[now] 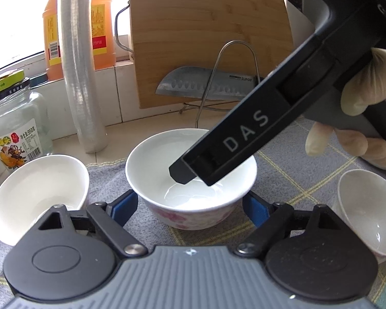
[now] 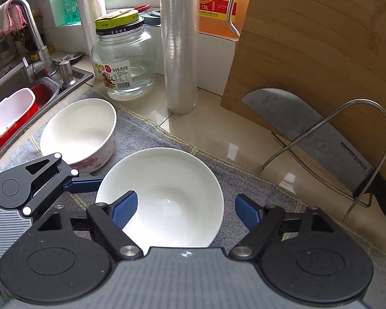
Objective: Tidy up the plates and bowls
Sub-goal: 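Carry the held bowl over the other pink-flowered bowl with the right gripper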
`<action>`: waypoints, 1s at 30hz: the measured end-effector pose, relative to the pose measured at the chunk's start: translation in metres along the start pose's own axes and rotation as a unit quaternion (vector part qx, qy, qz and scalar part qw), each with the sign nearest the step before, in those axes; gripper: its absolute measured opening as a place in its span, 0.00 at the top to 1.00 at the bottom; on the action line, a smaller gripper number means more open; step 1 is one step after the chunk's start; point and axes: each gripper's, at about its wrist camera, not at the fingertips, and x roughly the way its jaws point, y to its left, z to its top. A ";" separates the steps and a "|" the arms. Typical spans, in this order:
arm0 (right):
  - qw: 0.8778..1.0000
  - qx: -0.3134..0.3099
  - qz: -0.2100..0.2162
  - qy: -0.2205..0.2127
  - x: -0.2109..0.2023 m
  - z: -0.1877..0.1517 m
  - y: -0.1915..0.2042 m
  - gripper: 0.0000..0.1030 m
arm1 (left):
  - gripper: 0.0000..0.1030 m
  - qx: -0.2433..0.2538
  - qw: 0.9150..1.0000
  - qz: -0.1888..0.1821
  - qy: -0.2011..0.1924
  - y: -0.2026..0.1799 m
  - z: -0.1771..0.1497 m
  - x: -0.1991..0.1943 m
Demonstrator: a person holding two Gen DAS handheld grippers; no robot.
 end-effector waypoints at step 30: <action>1.000 -0.013 0.024 0.001 -0.002 -0.001 0.004 0.29 | 0.15 0.021 1.000 -0.006 0.017 0.000 0.006 -0.005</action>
